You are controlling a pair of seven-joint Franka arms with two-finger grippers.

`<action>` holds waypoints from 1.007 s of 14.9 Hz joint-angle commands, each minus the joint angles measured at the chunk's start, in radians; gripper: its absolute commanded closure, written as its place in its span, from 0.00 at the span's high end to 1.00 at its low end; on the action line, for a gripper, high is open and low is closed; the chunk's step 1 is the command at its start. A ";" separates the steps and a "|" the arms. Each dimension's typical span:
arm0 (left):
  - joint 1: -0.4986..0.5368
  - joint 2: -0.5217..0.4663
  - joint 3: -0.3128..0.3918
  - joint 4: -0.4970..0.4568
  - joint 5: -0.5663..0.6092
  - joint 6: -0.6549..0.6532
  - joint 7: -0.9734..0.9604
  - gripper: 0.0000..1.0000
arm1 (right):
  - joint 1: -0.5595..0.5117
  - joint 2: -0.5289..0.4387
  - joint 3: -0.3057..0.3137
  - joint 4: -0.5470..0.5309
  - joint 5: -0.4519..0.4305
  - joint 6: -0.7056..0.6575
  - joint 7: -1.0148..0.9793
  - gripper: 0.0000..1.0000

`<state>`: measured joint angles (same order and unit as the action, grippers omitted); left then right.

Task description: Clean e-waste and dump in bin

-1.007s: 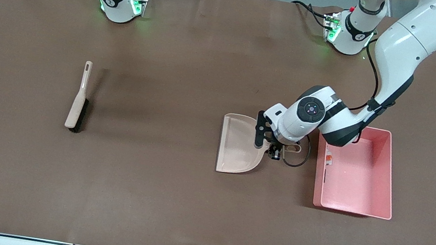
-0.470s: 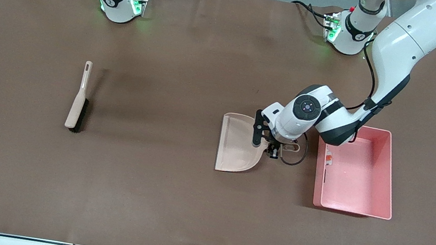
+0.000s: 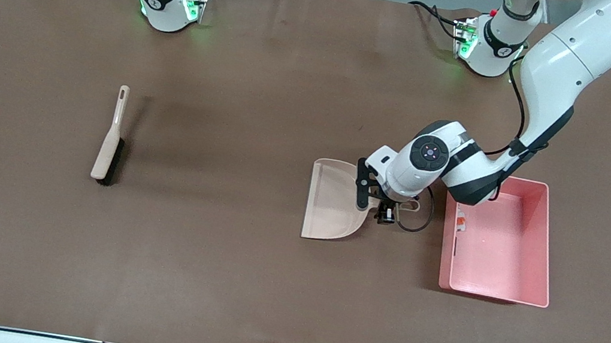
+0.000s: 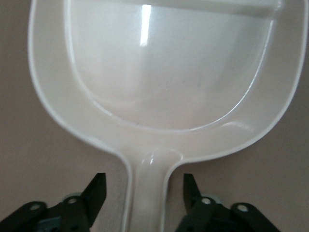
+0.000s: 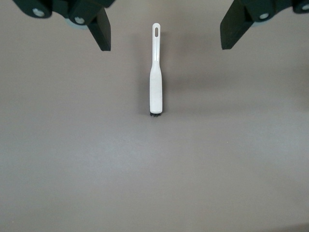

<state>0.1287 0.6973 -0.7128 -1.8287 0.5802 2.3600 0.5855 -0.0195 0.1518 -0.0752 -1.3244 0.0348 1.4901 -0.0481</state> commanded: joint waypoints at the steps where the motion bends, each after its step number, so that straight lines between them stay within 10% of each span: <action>1: 0.008 -0.094 0.001 0.043 -0.003 -0.131 -0.105 1.00 | 0.003 -0.003 0.000 0.008 -0.007 -0.011 -0.001 1.00; 7: -0.004 -0.261 0.091 0.249 -0.308 -0.392 -0.251 1.00 | 0.006 -0.002 0.000 0.008 -0.007 -0.008 0.001 1.00; 15: -0.055 -0.554 0.346 0.256 -0.514 -0.600 -0.515 1.00 | -0.002 -0.002 -0.001 0.004 -0.007 -0.019 0.001 1.00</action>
<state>0.1197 0.2254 -0.4228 -1.5500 0.0833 1.8082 0.1727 -0.0174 0.1519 -0.0756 -1.3229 0.0347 1.4871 -0.0481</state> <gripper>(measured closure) 0.000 0.000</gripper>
